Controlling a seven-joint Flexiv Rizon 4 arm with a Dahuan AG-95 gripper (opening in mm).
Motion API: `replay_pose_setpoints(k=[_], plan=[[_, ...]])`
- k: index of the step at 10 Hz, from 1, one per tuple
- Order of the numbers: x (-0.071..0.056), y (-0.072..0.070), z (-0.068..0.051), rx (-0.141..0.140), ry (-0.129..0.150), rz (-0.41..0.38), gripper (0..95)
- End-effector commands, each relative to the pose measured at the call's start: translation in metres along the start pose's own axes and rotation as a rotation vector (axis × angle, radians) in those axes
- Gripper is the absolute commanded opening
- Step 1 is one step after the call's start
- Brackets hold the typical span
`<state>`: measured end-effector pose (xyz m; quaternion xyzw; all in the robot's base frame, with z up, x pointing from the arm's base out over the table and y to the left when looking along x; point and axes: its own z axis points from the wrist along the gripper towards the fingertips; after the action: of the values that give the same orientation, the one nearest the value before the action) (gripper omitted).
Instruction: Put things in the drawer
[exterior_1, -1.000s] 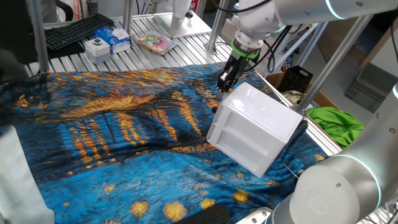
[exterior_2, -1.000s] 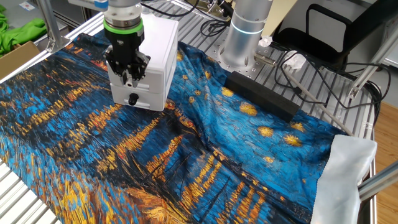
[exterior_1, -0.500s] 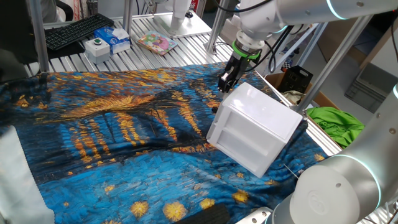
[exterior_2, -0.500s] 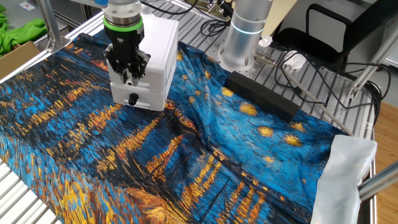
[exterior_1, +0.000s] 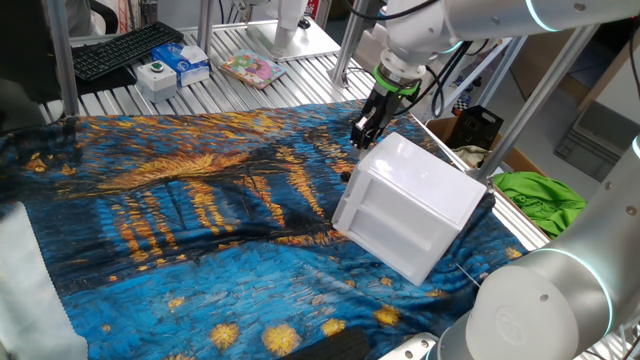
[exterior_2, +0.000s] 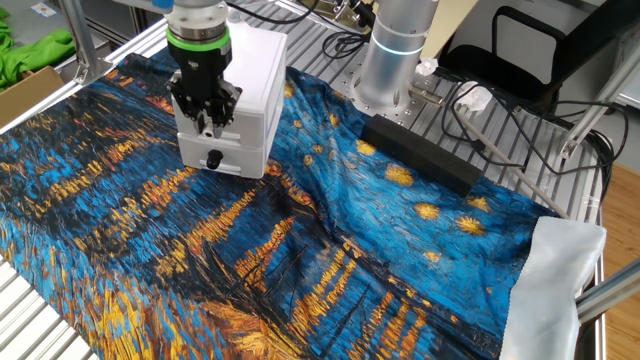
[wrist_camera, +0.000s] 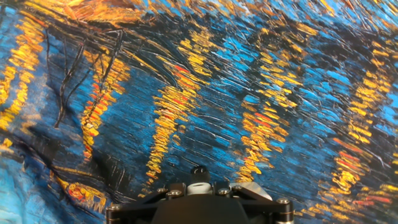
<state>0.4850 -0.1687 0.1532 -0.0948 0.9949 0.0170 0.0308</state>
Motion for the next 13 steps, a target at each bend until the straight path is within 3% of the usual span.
replay_pose_setpoints(k=[1, 2, 6, 7, 9, 11, 12, 13], plan=[[0.000, 0.000, 0.001, 0.022, 0.006, 0.030, 76.0], [0.000, 0.000, 0.001, 0.024, 0.007, 0.032, 95.0], [-0.005, 0.001, 0.003, 0.012, 0.009, 0.038, 95.0], [-0.010, 0.004, 0.001, 0.007, 0.011, 0.053, 76.0], [-0.023, 0.013, -0.003, 0.009, 0.027, 0.086, 76.0], [-0.035, 0.028, -0.008, 0.007, 0.075, 0.140, 76.0], [-0.040, 0.036, -0.008, 0.008, 0.088, 0.157, 38.0], [-0.045, 0.042, -0.008, 0.010, 0.091, 0.168, 38.0]])
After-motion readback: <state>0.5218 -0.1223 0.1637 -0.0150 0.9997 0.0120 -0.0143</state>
